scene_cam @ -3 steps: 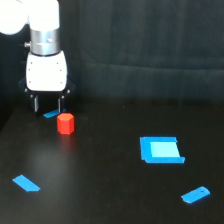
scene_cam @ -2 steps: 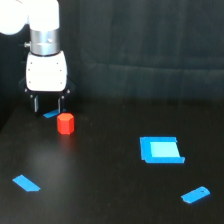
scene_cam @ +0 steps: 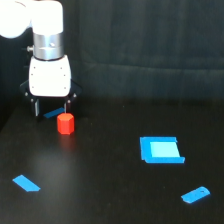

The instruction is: Pick up the red object from the table

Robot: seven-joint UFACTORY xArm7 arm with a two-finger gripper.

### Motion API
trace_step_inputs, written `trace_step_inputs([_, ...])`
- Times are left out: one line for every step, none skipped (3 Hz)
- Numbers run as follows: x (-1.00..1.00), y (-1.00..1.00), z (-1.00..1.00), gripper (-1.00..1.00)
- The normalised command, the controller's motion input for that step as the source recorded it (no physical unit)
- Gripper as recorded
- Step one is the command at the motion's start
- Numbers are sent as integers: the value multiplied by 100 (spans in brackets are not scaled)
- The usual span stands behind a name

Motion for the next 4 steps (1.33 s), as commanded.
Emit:
trace_step_inputs([53,-90,-11,100])
trace_step_inputs([36,-79,-15,99])
trace_step_inputs([16,-13,-37,91])
trace_step_inputs([2,9,-35,-90])
